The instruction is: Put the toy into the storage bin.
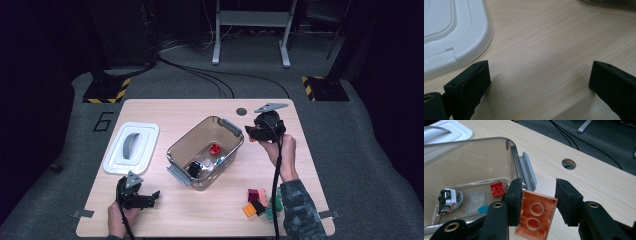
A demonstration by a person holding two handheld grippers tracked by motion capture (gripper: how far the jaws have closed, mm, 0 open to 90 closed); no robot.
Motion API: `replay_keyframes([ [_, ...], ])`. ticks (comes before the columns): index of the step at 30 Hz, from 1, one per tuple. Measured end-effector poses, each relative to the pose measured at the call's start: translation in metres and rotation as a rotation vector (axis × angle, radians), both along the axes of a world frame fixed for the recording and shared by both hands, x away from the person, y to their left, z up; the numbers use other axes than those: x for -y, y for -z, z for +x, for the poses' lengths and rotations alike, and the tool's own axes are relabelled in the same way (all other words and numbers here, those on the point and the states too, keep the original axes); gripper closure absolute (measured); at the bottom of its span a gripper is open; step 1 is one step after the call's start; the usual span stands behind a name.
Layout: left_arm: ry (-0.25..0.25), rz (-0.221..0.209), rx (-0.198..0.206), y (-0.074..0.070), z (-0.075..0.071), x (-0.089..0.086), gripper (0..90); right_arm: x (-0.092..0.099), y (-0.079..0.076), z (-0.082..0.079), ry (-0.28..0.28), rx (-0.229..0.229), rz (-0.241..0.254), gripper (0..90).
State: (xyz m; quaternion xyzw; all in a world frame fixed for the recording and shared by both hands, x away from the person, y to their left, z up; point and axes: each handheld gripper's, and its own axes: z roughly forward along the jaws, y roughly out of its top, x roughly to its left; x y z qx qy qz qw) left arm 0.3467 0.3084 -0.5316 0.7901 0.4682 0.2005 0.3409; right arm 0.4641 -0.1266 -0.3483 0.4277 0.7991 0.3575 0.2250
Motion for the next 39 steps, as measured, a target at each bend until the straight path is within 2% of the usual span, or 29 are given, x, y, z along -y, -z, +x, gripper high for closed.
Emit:
replay_keyframes([
  [8, 0.005, 0.008, -0.003, -0.001, 0.0, -0.001, 3.5, -0.015, -0.012, 0.004, -0.032, 0.034, 0.001, 57.6],
  [13, 0.001, 0.006, 0.005, 0.0, 0.0, 0.0, 3.5, -0.027, -0.011, 0.007, -0.061, 0.033, 0.002, 57.6],
  [16, 0.005, 0.008, 0.001, 0.0, 0.0, -0.001, 3.5, -0.035, -0.008, 0.01, -0.087, 0.031, -0.017, 57.6],
  [23, 0.003, 0.007, 0.005, 0.0, 0.0, 0.0, 3.6, -0.051, 0.005, 0.013, -0.124, 0.015, -0.021, 57.5],
  [27, 0.003, 0.008, 0.006, 0.0, 0.0, 0.0, 3.6, -0.056, 0.013, 0.014, -0.131, -0.017, -0.017, 57.5],
  [28, 0.003, 0.008, 0.005, 0.0, 0.0, 0.0, 3.6, -0.056, 0.016, 0.016, -0.147, 0.003, -0.022, 57.5],
  [31, 0.003, 0.008, 0.006, 0.0, 0.0, 0.0, 3.6, -0.058, 0.02, 0.016, -0.145, -0.022, -0.028, 57.5],
  [33, 0.002, 0.008, 0.006, 0.0, 0.0, 0.0, 3.6, -0.058, 0.023, 0.017, -0.164, -0.002, -0.029, 57.5],
  [34, 0.002, 0.007, 0.006, 0.0, 0.0, 0.0, 3.6, -0.059, 0.023, 0.015, -0.146, -0.027, -0.019, 57.5],
  [39, 0.003, 0.008, 0.006, 0.0, 0.0, 0.0, 3.6, -0.056, 0.028, 0.016, -0.176, 0.001, -0.039, 57.4],
])
